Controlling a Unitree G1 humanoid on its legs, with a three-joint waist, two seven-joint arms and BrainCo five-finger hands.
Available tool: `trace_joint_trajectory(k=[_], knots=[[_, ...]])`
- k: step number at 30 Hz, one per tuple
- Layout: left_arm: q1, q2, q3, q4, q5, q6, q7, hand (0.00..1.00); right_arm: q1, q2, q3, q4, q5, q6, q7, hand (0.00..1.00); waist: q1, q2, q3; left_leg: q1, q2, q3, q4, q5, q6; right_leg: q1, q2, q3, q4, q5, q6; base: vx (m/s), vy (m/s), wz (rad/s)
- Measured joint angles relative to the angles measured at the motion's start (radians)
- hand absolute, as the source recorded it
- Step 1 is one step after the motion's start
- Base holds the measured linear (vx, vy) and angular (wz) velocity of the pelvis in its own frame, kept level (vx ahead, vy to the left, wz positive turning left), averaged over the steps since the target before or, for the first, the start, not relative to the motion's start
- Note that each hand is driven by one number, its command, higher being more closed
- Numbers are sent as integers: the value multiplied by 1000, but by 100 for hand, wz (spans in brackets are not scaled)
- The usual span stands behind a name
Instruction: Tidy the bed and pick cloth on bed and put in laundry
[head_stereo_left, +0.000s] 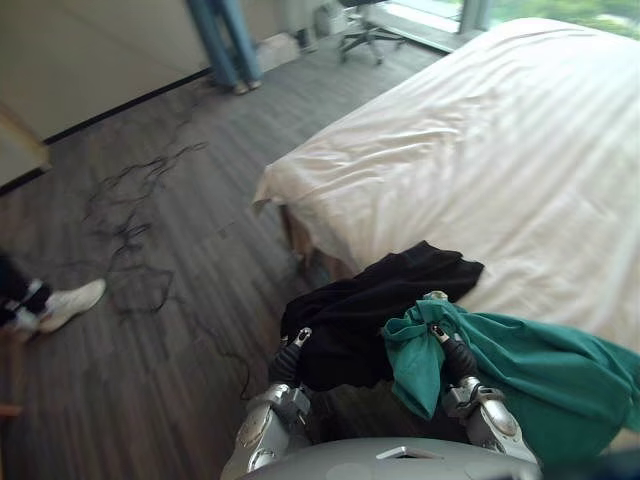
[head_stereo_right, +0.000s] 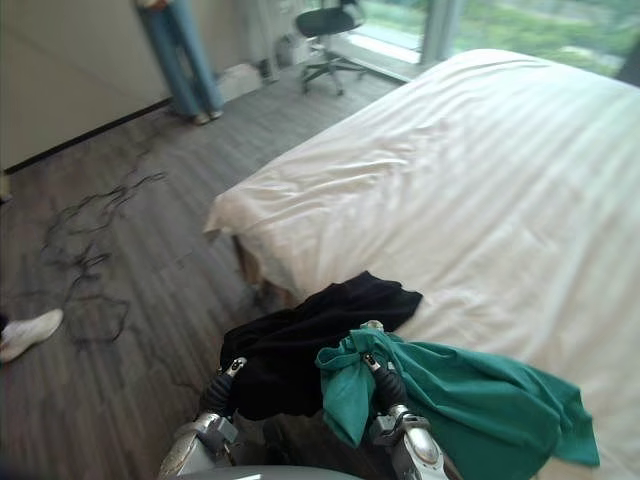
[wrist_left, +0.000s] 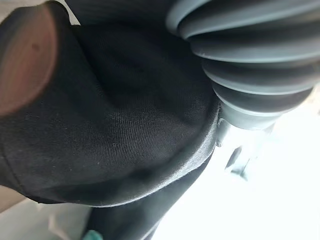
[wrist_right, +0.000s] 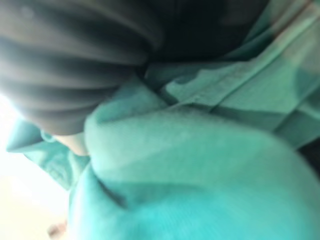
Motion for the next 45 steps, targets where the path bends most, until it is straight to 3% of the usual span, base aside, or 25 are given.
trace_joint_trajectory(k=[1, 2, 3, 5, 7, 9, 10, 11, 12, 14, 17, 18, 24, 26, 31, 32, 34, 35, 37, 39, 40, 42, 45], knots=[[-12, 8, -1, 4, 0, 11, -1, 100, -4, 5, 6, -10, 0, 0, -20, 100, 5, -23, 12, -2, -45, -57, -57, 20, 13, 3, -23, -9, 48, 9, -5, 121, 113, 149], [-18, 10, 1, 4, 0, 11, -1, 100, -9, 7, 10, -11, 0, 0, -26, 100, 14, -24, 14, 0, -66, -84, -87, 34, 23, 0, -33, -11, 77, 20, -10, 189, 149, 179], [-13, 16, 1, 4, 0, 12, 0, 100, -18, 9, 21, -9, -1, 0, -41, 100, 26, -36, 24, 13, -100, -153, -147, 64, 37, -10, -56, -7, 174, 70, -44, 179, 74, 142], [-8, 16, 3, 5, 0, 11, 2, 100, -26, 6, 33, -1, -1, 0, -57, 100, 31, -39, 38, 34, -108, -222, -177, 67, 46, -16, -69, 7, 231, 10, -30, 204, 37, 122], [2, 28, 7, 7, 3, 4, 2, 100, -26, 9, 62, -2, -1, -18, -68, 100, 51, -35, 49, 85, -118, -283, -209, 71, 43, -52, -94, 39, 306, -16, -78, 180, 5, 87], [-2, 29, 8, 26, 13, -25, 2, 100, -6, 9, 80, 6, 2, -38, -79, 100, 52, -34, 55, 118, -135, -384, -222, 60, 39, -149, -106, 158, 410, -39, -202, 160, 7, 110], [-5, 29, 8, 35, 14, -35, 2, 100, -2, 9, 83, 15, 3, -47, -81, 100, 51, -36, 56, 120, -137, -410, -219, 59, 37, -185, -87, 223, 414, -43, -196, 179, -16, 141], [-10, 30, 8, 55, 19, -42, 2, 100, 7, 9, 87, 37, 8, -59, -86, 100, 46, -39, 62, 130, -140, -471, -219, 52, 36, -247, -23, 365, 390, -54, -171, 123, -41, 122], [-14, 32, 7, 68, 21, -44, 2, 100, 17, 10, 87, 41, 15, -64, -89, 100, 39, -41, 63, 132, -141, -499, -219, 53, 32, -267, 10, 433, 367, -58, -158, 165, -87, 161], [-39, 38, 5, 114, 22, -49, -1, 100, 42, 19, 86, 67, 45, -92, -92, 100, 15, -44, 64, 140, -145, -620, -220, 76, 15, -315, 123, 621, 210, -65, -136, 172, -129, 157], [-66, 54, -11, 123, 34, -48, -2, 100, 62, 22, 83, 77, 80, -96, -95, 100, 4, -67, 59, 134, -175, -721, -227, 94, -13, -366, 190, 812, 27, -19, -118, 129, -163, 114], [-102, 78, -113, 112, 49, 12, -1, 100, 20, 51, 92, 77, 81, -97, -124, 100, -29, -56, 6, 201, -131, -725, -313, 98, -98, -285, 244, 822, -129, 95, -137, 42, -73, 40], [-101, 77, -112, 113, 49, 13, 0, 100, 32, 50, 91, 80, 81, -95, -124, 100, -29, -57, 5, 207, -128, -711, -316, 97, -99, -285, 247, 831, -132, 96, -138, 1, -1, -7], [-103, 75, -110, 132, 48, 33, 5, 100, 32, 50, 91, 98, 81, -82, -123, 100, -30, -57, 4, 224, -122, -696, -328, 96, -100, -268, 254, 848, -148, 102, -142, 3, -12, -24], [-127, 69, -97, 248, 44, 83, 55, 100, 40, 50, 82, 193, 90, 7, -108, 100, -31, -70, -16, 253, -108, -679, -335, 80, -121, -221, 270, 852, -198, 115, -145, 20, -31, -8], [-139, 67, -80, 293, 39, 101, 78, 100, 46, 49, 74, 214, 90, 27, -103, 100, -30, -72, -17, 249, -105, -674, -304, 47, -127, -211, 273, 850, -201, 114, -146, 30, -35, -8], [-163, 59, -50, 370, 37, 121, 112, 100, 56, 37, 67, 229, 88, 55, -99, 100, -27, -66, -14, 204, -99, -656, -171, -42, -147, -191, 274, 850, -196, 104, -155, 19, -36, -5], [-171, 56, -18, 393, 38, 124, 129, 100, 60, 19, 65, 229, 79, 67, -94, 100, -30, -56, -9, 172, -89, -643, -74, -93, -182, -181, 278, 844, -186, 91, -168, 35, -36, 22], [-186, 54, 36, 397, 39, 125, 139, 100, 58, -7, 40, 229, 77, 68, -85, 100, -38, -51, 10, 80, -62, -572, 154, -107, -197, -155, 275, 807, -171, 68, -179, 17, -35, 56], [-206, 41, 78, 392, 40, 116, 135, 100, 51, -48, -2, 223, 60, 68, -58, 100, -25, -32, 61, -37, -12, -507, 452, -71, -236, -102, 275, 783, -159, 28, -198, -24, -25, 41], [-199, 37, 83, 392, 41, 115, 134, 100, 49, -52, -4, 221, 58, 67, -52, 100, -24, -31, 70, -49, -11, -504, 491, -74, -237, -92, 271, 783, -158, 19, -201, 45, 7, 10], [-181, 30, 82, 393, 41, 115, 120, 100, 29, -81, -33, 213, 51, 69, -42, 100, -27, 6, 87, -51, -13, -473, 387, -122, -201, -62, 256, 783, -155, -1, -196, 111, 55, 8], [-180, 30, 82, 392, 40, 110, 115, 100, 28, -75, -52, 213, 34, 75, -23, 100, -26, 3, 89, -46, -16, -390, 132, -60, -170, -43, 227, 766, -174, -8, -183, 176, 108, 8]])
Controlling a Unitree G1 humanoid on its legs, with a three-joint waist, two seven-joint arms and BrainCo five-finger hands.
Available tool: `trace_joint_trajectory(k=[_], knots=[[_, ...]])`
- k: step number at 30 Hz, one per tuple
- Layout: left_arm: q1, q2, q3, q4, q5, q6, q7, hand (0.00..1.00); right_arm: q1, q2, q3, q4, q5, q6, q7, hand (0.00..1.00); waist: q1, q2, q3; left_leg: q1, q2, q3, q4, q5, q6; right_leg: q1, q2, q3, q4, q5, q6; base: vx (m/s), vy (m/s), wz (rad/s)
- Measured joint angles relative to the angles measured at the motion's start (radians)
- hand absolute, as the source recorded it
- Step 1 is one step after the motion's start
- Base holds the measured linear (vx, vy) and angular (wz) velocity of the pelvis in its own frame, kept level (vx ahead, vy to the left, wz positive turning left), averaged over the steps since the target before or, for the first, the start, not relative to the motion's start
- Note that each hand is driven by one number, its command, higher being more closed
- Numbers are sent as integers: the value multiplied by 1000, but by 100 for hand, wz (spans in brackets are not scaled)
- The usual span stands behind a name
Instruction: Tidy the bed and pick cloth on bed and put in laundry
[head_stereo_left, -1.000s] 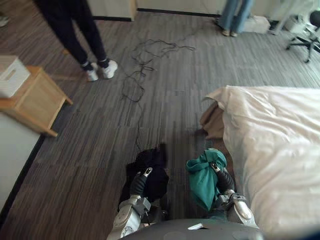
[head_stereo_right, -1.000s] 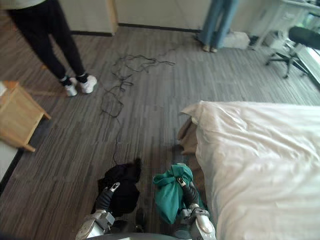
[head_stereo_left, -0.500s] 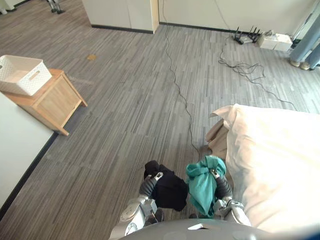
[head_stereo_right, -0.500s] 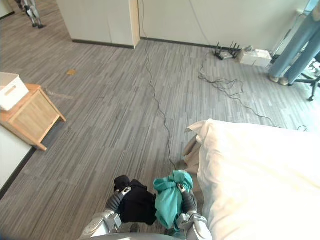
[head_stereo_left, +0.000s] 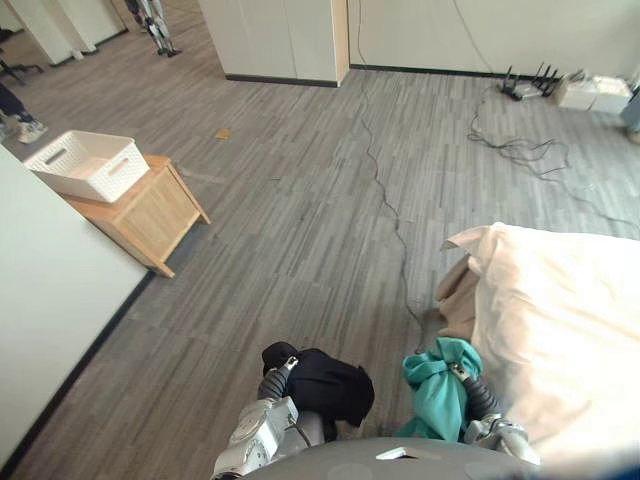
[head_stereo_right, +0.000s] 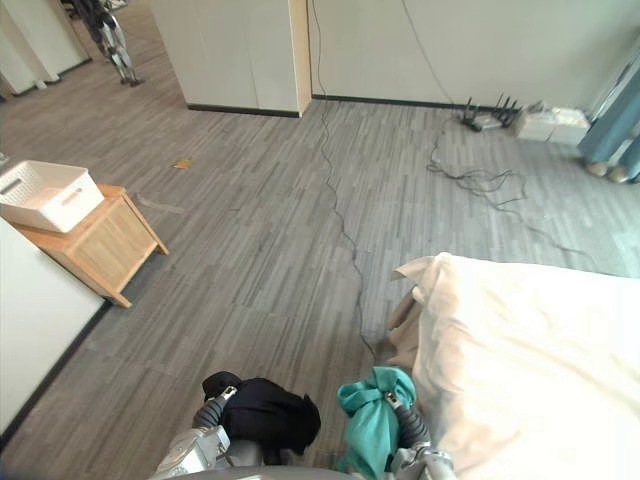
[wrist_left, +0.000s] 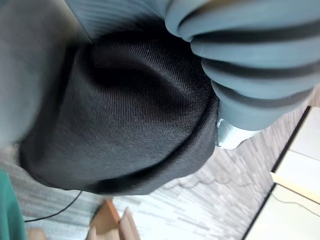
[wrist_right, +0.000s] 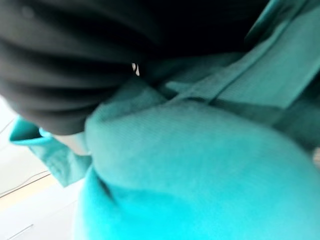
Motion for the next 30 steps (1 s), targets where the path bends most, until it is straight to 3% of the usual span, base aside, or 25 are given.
trace_joint_trajectory(k=[1, 3, 4, 6, 8, 10, 11, 12, 13, 14, 15, 16, 18, 19, 20, 21, 22, 23, 24, 25, 26, 27, 28, 30], knots=[[1, -1, -3, 0, 0, -4, 2, 100, 13, 2, -4, 0, -4, 0, 13, 100, -1, 1, -1, 7, 5, 45, -130, 60, -4, 21, -3, -9, -24, -9, 22, 218, 170, 24], [-2, 3, 0, 0, 0, -14, 9, 100, 44, 5, -7, 1, -6, 0, 25, 100, 3, -16, 0, 10, -1, 98, -187, 177, 66, 68, -22, -26, -43, -40, 58, 329, 219, 28], [-2, 4, 4, 2, 0, -19, 22, 100, 41, 9, -3, 2, -6, -3, 37, 100, 3, -39, -3, 7, -35, 115, -166, 140, 120, 76, -57, -30, -38, -45, 75, 476, 208, 10], [-15, 0, 3, 2, 4, -20, 24, 100, 33, 9, -1, 4, -6, -11, 49, 100, 2, -57, 0, -3, -58, 125, -129, 100, 162, 73, -84, -24, -29, -26, 93, 382, 147, 5], [-19, 1, 5, 2, 15, -20, 21, 100, 29, 10, -3, 3, -11, -16, 49, 100, 6, -75, -8, 12, -96, 126, -131, 57, 181, 37, -126, -12, 79, -6, 122, 403, 217, 19], [-19, -1, 2, 2, 27, -22, 20, 100, 29, 21, -14, 3, -22, -19, 46, 100, 22, -87, -18, 58, -124, 123, -164, 25, 183, -54, -166, 20, 312, 26, 175, 493, 278, 10], [-17, 0, 1, 3, 48, -29, 16, 100, 27, 34, -14, 2, -25, -20, 39, 100, 29, -101, -23, 101, -142, 117, -191, 5, 183, -144, -199, 47, 516, 101, 212, 414, 211, 7], [-10, 4, -3, 3, 53, -36, 14, 100, 23, 49, -10, 2, -35, -21, 27, 100, 30, -108, -26, 154, -161, 98, -222, -14, 180, -244, -237, 56, 732, 193, 220, 423, 189, 12], [-5, 7, -6, 4, 57, -38, 15, 100, 22, 54, -7, 3, -39, -22, 21, 100, 26, -109, -26, 182, -168, 86, -235, -25, 175, -284, -253, 47, 829, 187, 206, 433, 150, 25], [0, 7, -17, 3, 59, -42, 21, 100, 24, 57, -4, 2, -43, -30, 7, 100, 18, -102, -25, 240, -170, 57, -253, -38, 179, -346, -265, 12, 957, 142, 135, 437, 122, 43], [0, 8, -33, 3, 60, -46, 26, 100, 29, 57, -4, 1, -43, -45, -5, 100, 4, -80, -21, 292, -165, 21, -273, -53, 179, -394, -257, -29, 1002, 94, 92, 434, 105, 55], [-1, 9, -41, 2, 60, -50, 31, 100, 28, 57, -4, -2, -43, -54, -12, 100, -4, -78, -19, 317, -165, 0, -284, -59, 180, -418, -251, -43, 1004, 72, 86, 446, 55, 85], [-17, 18, -46, 0, 60, -49, 45, 100, 41, 63, -14, -42, -43, -72, -36, 100, -31, -78, -15, 387, -157, -80, -306, -80, 170, -531, -211, -81, 876, -4, 84, 456, -25, 112], [-24, 18, -47, -1, 60, -44, 45, 100, 42, 66, -21, -49, -43, -76, -39, 100, -33, -74, -13, 399, -150, -101, -307, -87, 165, -554, -196, -85, 810, -6, 83, 546, -127, 117], [-42, 30, -45, -8, 60, -31, 46, 100, 35, 76, -37, -56, -42, -86, -43, 100, -36, -64, -3, 426, -126, -139, -303, -101, 147, -579, -161, -91, 625, 6, 85, 562, -192, 117], [-56, 37, -45, -21, 60, -19, 45, 100, 31, 80, -41, -60, -42, -95, -48, 100, -38, -59, 0, 445, -102, -169, -299, -114, 124, -582, -137, -92, 400, 65, 89, 578, -226, 122], [-59, 45, -45, -39, 61, -12, 45, 100, 31, 82, -42, -69, -42, -97, -52, 100, -37, -58, 1, 457, -90, -180, -299, -124, 106, -581, -131, -91, 278, 116, 93, 438, -220, 115], [-60, 61, -41, -66, 61, -11, 44, 100, 28, 87, -43, -88, -41, -98, -60, 100, -27, -66, 1, 478, -75, -182, -300, -149, 67, -582, -134, -81, 100, 197, 109, 461, -274, 79], [-59, 69, -36, -74, 60, -11, 45, 100, 23, 89, -43, -100, -41, -98, -62, 100, -21, -75, 6, 495, -73, -182, -299, -162, 47, -587, -143, -80, 58, 219, 113, 567, -369, 89], [-43, 89, -24, -80, 60, -10, 45, 100, 15, 91, -43, -127, -40, -97, -67, 100, -16, -91, 11, 545, -63, -182, -293, -211, 5, -594, -172, -79, 47, 227, 112, 541, -377, 66], [-30, 87, -7, -79, 59, -4, 44, 100, 12, 82, -47, -135, -40, -95, -72, 100, -26, -81, 6, 572, -28, -186, -275, -258, -10, -600, -151, -73, 102, 321, 84, 560, -404, 52], [-13, 71, -1, -77, 59, 1, 44, 100, -3, 77, -55, -137, -40, -91, -73, 100, -18, -42, -3, 578, 15, -181, -248, -281, -42, -625, -121, -76, 180, 353, 53, 717, -522, 3], [4, 59, 1, -70, 60, 5, 43, 100, -27, 76, -62, -147, -40, -76, -73, 100, -6, -5, -5, 552, 69, -178, -147, -278, -59, -663, -92, -86, 299, 305, 5, 722, -528, -16], [17, 45, 2, -64, 58, 5, 42, 100, -49, 77, -64, -147, -40, -54, -74, 100, -7, 7, -6, 495, 107, -184, -12, -232, -92, -670, -70, -96, 358, 237, -21, 532, -433, -15]])
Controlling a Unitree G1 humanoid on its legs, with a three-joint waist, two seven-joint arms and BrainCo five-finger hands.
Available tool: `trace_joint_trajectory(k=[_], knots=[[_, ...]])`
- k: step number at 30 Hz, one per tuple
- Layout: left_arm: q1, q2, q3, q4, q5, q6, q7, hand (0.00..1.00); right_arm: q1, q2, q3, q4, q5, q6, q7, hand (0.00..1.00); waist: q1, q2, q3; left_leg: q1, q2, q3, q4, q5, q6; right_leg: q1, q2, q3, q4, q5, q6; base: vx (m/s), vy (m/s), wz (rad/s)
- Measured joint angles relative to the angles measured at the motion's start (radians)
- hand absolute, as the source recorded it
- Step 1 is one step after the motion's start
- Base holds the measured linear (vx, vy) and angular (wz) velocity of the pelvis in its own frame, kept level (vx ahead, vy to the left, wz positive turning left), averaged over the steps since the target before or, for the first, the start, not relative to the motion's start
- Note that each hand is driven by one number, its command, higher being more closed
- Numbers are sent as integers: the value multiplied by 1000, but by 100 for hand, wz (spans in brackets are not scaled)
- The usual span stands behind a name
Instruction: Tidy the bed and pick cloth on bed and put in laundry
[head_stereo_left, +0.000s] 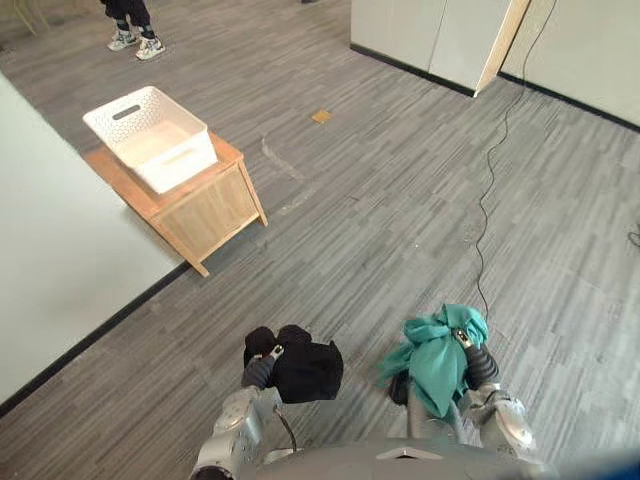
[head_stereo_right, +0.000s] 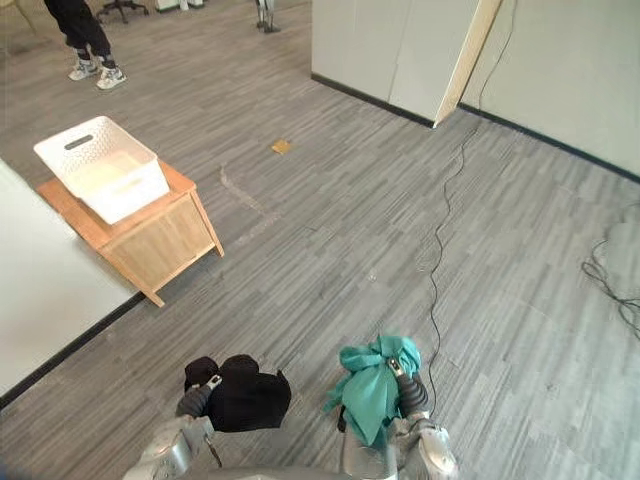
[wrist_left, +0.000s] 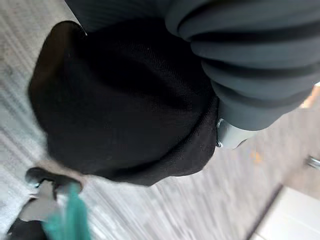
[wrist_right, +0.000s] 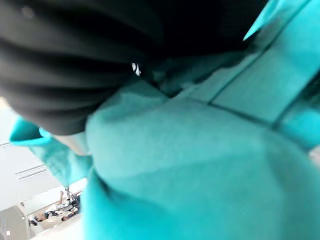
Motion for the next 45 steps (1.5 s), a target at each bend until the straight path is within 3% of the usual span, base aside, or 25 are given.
trace_joint_trajectory(k=[3, 5, 6, 8, 11, 12, 15, 16, 18, 19, 20, 21, 22, 23, 25, 28, 30, 32, 33, 34, 36, 37, 40, 42, 45], knots=[[33, -52, 4, 30, -15, -18, -12, 100, -23, -2, 12, 5, -3, 33, 6, 100, 7, 31, 12, -213, 105, -58, 512, 274, 8, 119, 123, -1, -28, -117, -39, 571, -410, -35], [52, -71, 10, 16, -22, -39, -32, 100, -34, -6, 11, 13, -21, 34, 20, 100, 23, 39, 31, -345, 81, -110, 782, 218, 22, 235, 185, 16, -106, -143, -74, 597, -305, -54], [63, -62, 18, -14, -29, -61, -47, 100, -33, -8, 5, 15, -35, 29, 39, 100, 41, 20, 48, -414, 14, -117, 824, 181, 24, 313, 200, 41, -158, -152, -88, 509, -205, -59], [69, -64, 31, -31, -61, -98, -49, 100, -26, -27, 5, 26, -53, 21, 72, 100, 61, 14, 58, -512, -92, -91, 745, 141, 22, 410, 201, 60, -229, -164, -90, 452, -152, -44], [101, -73, 29, -91, -65, -120, -41, 100, -30, -43, 10, 21, -77, 14, 111, 100, 72, 9, 64, -583, -180, 76, 270, 145, 53, 539, 210, 80, -326, -188, -64, 442, -122, -20], [110, -83, 29, -106, -65, -126, -32, 100, -26, -54, 8, 13, -91, 14, 116, 100, 74, 11, 64, -579, -189, 190, 39, 196, 70, 589, 220, 71, -367, -202, -54, 477, -93, 13], [103, -100, 18, -133, -92, -124, 3, 100, -4, -74, 2, -7, -104, 13, 123, 100, 66, 12, 61, -591, -176, 442, -128, 236, 111, 707, 262, 3, -455, -227, -21, 649, -57, 58], [92, -96, 18, -140, -100, -115, 2, 100, 11, -73, -14, -8, -111, 14, 120, 100, 77, -9, 47, -592, -185, 558, -117, 219, 167, 735, 257, -43, -438, -267, 22, 636, -39, 72], [76, -101, 20, -105, -100, -92, 4, 100, 15, -73, -29, -5, -108, 14, 104, 100, 82, -11, 30, -552, -218, 566, -131, 208, 277, 657, 232, -94, -134, -327, 106, 809, -21, 65], [53, -81, 28, -87, -99, -91, 15, 100, -1, -61, -31, 9, -98, 15, 99, 100, 89, -42, 13, -526, -240, 541, -157, 250, 435, 531, 154, -116, 200, -296, 111, 546, 6, 42], [39, -66, 31, -73, -98, -92, 22, 100, -11, -44, -25, 27, -92, 16, 99, 100, 88, -83, 9, -514, -264, 525, -152, 248, 441, 476, 96, -135, 349, -231, 102, 507, -38, 69], [17, -42, 27, -40, -97, -90, 25, 100, -8, -27, -19, 43, -90, 16, 99, 100, 66, -130, 3, -480, -305, 471, -163, 223, 441, 417, 15, -160, 523, -126, 65, 509, -77, 103], [1, -38, 25, -11, -93, -89, 33, 100, -9, -23, -16, 49, -90, 16, 103, 100, 51, -149, 7, -437, -328, 415, -160, 203, 431, 382, -51, -172, 632, -139, 27, 786, -109, 144], [-1, -48, 19, 0, -86, -88, 49, 100, 1, -23, -17, 50, -90, 16, 103, 100, 40, -135, 13, -377, -328, 343, -146, 174, 414, 352, -85, -155, 670, -190, 15, 832, -115, 189], [6, -59, -7, -3, -84, -84, 62, 100, 49, -25, -14, 37, -89, 10, 102, 100, 19, -93, 15, -278, -307, 201, -152, 144, 390, 308, -78, -78, 596, -238, 48, 713, -135, 204], [-10, -51, -34, -22, -71, -79, 67, 100, 91, -5, -7, 32, -89, -21, 102, 100, -1, -45, 0, -191, -248, -2, -200, 113, 337, 188, -19, 67, 232, -256, 120, 690, -301, 198], [-28, -29, -39, -19, -39, -63, 75, 100, 78, 2, -6, 34, -88, -53, 105, 100, 5, -52, -1, -154, -209, -109, -209, 79, 274, 132, 1, 162, -194, -136, 172, 656, -471, 143], [-28, -4, -38, -19, -26, -62, 80, 100, 58, 7, -6, 32, -68, -65, 105, 100, 17, -101, 4, -124, -212, -148, -207, 34, 216, 81, -40, 240, -325, -71, 252, 594, -554, 113], [-15, 0, -37, -14, -17, -58, 82, 100, 54, 4, -7, 33, -62, -65, 105, 100, 20, -106, 10, -101, -207, -166, -206, 6, 194, 74, -41, 254, -291, -8, 256, 614, -574, 103], [-2, -9, -29, -7, -10, -40, 82, 100, 47, 0, -8, 34, -53, -64, 101, 100, 24, -76, 13, -70, -165, -197, -187, -23, 167, 78, 0, 278, -213, 62, 217, 495, -435, 71], [41, -51, -19, -8, 3, -40, 66, 100, 27, -33, -1, 29, -30, -55, 88, 100, 48, -3, 12, -83, -92, -216, -57, 11, 151, 125, 59, 229, -145, -15, 126, 574, -485, 43], [57, -57, -8, -8, 3, -41, 62, 100, 20, -33, 4, 22, -29, -45, 78, 100, 50, 2, 14, -89, -83, -217, 3, 34, 134, 144, 62, 213, -121, -43, 104, 637, -558, 38], [132, -93, 43, -10, -5, -58, 40, 100, 22, -31, 38, -34, -20, -16, 41, 100, 47, 28, 19, -263, -11, -196, 504, 280, 7, 298, 99, 135, -105, -167, 50, 534, -404, 58], [133, -93, 56, -33, -8, -97, 11, 100, 9, -29, 32, -38, -24, -8, 41, 100, 66, 43, 24, -444, 37, -88, 795, 225, 76, 439, 123, 87, -197, -202, 18, 423, -249, 54], [129, -94, 69, -78, -10, -95, -13, 100, 8, -31, 13, -35, -34, -9, 46, 100, 91, 28, 29, -552, -14, 56, 696, 161, 84, 558, 102, 53, -313, -205, 17, 394, -164, 27]])
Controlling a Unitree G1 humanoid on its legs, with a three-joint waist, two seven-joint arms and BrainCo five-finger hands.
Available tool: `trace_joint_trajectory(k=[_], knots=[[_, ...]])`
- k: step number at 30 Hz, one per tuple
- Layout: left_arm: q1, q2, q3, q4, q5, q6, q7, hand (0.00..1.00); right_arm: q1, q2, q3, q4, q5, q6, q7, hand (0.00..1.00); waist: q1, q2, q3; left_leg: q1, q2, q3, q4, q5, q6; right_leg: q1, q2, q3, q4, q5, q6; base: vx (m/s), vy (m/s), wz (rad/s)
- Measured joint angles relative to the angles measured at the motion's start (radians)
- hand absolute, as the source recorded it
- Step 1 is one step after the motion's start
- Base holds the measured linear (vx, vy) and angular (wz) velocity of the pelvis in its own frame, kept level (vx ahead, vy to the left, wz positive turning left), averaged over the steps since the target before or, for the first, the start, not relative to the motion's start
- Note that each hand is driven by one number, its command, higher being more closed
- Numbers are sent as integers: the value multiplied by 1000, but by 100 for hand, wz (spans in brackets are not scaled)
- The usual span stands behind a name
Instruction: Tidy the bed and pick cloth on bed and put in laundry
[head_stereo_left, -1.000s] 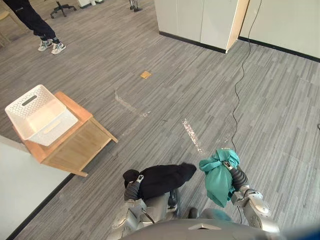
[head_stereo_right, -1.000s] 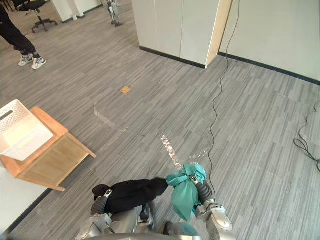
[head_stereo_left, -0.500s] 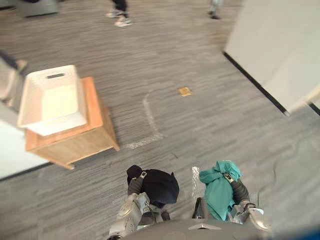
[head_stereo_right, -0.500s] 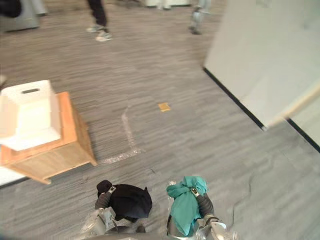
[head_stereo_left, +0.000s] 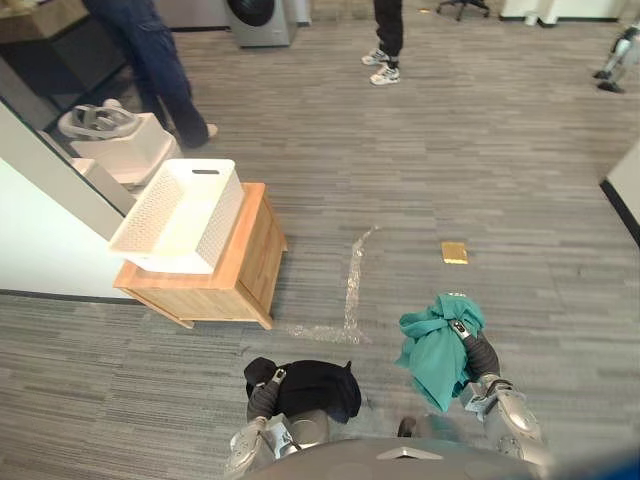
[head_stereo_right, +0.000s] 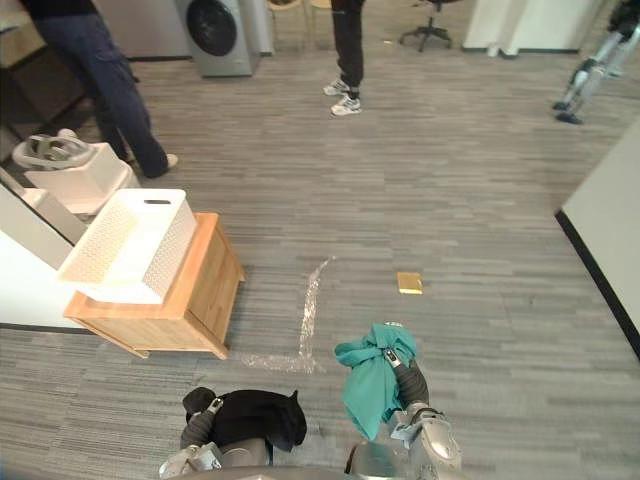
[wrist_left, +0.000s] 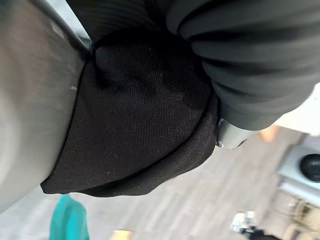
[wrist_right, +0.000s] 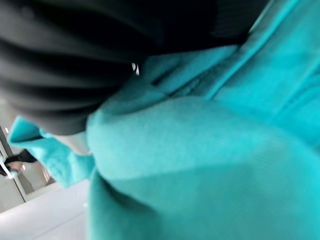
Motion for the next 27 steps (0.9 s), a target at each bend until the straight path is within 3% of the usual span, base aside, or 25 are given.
trace_joint_trajectory(k=[3, 4, 5, 6, 7, 10, 11, 12, 13, 14, 15, 17, 19, 22, 24, 26, 27], knots=[[-3, -10, 2, -21, 0, 12, -9, 100, -6, -1, -28, 1, -14, 1, 8, 100, -2, -15, 0, -14, -47, 258, -387, -45, -3, 103, -25, -99, -81, -2, 39, 496, -48, 59], [-6, -23, -1, -27, 2, 14, -8, 100, -6, -13, -37, -3, -18, 1, 6, 100, -9, -16, -4, 17, -94, 420, -642, 9, 27, 145, -35, -154, -92, -19, 79, 633, 1, 84], [-5, -31, -3, -31, 2, 18, -8, 100, -4, -16, -41, -3, -18, 1, 6, 100, -12, -13, -6, 31, -114, 475, -734, 56, 53, 162, -32, -171, -92, -30, 98, 514, 19, 99], [-1, -40, -9, -34, 2, 23, -6, 100, 0, -18, -46, -2, -18, 1, 4, 100, -13, -4, -12, 42, -133, 534, -839, 118, 99, 189, -14, -198, -91, -47, 125, 577, 85, 102], [1, -28, -23, -52, 0, 46, -4, 100, -11, -10, -46, 20, -18, 3, -3, 100, -4, -30, -31, 67, -173, 566, -863, 105, 312, 217, -27, -216, -82, -63, 143, 376, 77, 85], [-7, -21, -13, -53, 0, 47, 8, 100, -42, -11, -41, 31, -17, 4, -5, 100, 12, -52, -42, 70, -221, 534, -858, 60, 321, 199, -62, -215, -6, -48, 162, 436, 72, 58], [-11, -21, -2, -45, 1, 48, 13, 100, -64, -9, -41, 41, -17, 4, -12, 100, 9, -58, -44, 91, -246, 498, -862, 38, 327, 180, -90, -204, 98, -34, 185, 635, 138, 86], [-24, -10, 0, -26, 13, 48, 13, 100, -81, -8, -37, 50, -17, 8, -23, 100, 1, -59, -44, 124, -261, 454, -867, 19, 326, 115, -126, -183, 312, 1, 206, 533, 118, 90], [-34, -7, -1, -14, 21, 48, 13, 100, -88, -9, -32, 51, -17, 10, -27, 100, -1, -61, -43, 142, -268, 433, -872, 11, 318, 72, -145, -164, 434, 32, 195, 644, 118, 95], [-52, -3, -5, 12, 48, 50, 13, 100, -95, -6, -17, 56, -17, 10, -32, 100, -6, -69, -43, 194, -282, 386, -888, 1, 299, -23, -196, -142, 704, 50, 165, 494, 47, 95], [-63, 9, -13, 38, 72, 52, 15, 100, -93, 1, -9, 76, -17, 11, -33, 100, -15, -69, -42, 254, -285, 340, -908, -6, 286, -90, -240, -155, 885, 27, 126, 569, 44, 96], [-69, 25, -52, 56, 85, 52, 18, 100, -75, 14, 0, 88, -17, 10, -34, 100, -39, -71, -43, 338, -285, 263, -940, -10, 269, -200, -268, -151, 971, -8, 74, 391, -37, 118], [-74, 46, -75, 56, 85, 51, 38, 100, -57, 34, 3, 88, -16, 10, -33, 100, -63, -85, -48, 380, -286, 182, -954, -17, 254, -325, -259, -91, 903, -35, 84, 370, -84, 135], [-89, 60, -79, 56, 83, 53, 56, 100, 3, 56, 3, 88, -15, 1, -31, 100, -94, -96, -44, 408, -260, 20, -949, -37, 218, -418, -153, 55, 494, -34, 117, 342, -163, 157], [-91, 73, -79, 56, 86, 53, 50, 100, 24, 60, 1, 89, 11, -9, -38, 100, -94, -105, -43, 424, -236, -110, -940, -58, 183, -405, -84, 220, 88, 96, 142, 339, -259, 161], [-85, 89, -77, 56, 88, 52, 46, 100, 22, 69, 3, 88, 22, -26, -44, 100, -86, -121, -38, 441, -232, -174, -928, -79, 154, -391, -84, 279, -39, 161, 163, 392, -357, 134], [-52, 105, -64, 55, 88, 47, 33, 100, 18, 71, 19, 87, 44, -37, -52, 100, -75, -143, -40, 468, -231, -222, -901, -121, 122, -370, -88, 304, -36, 173, 158, 409, -400, 116]])
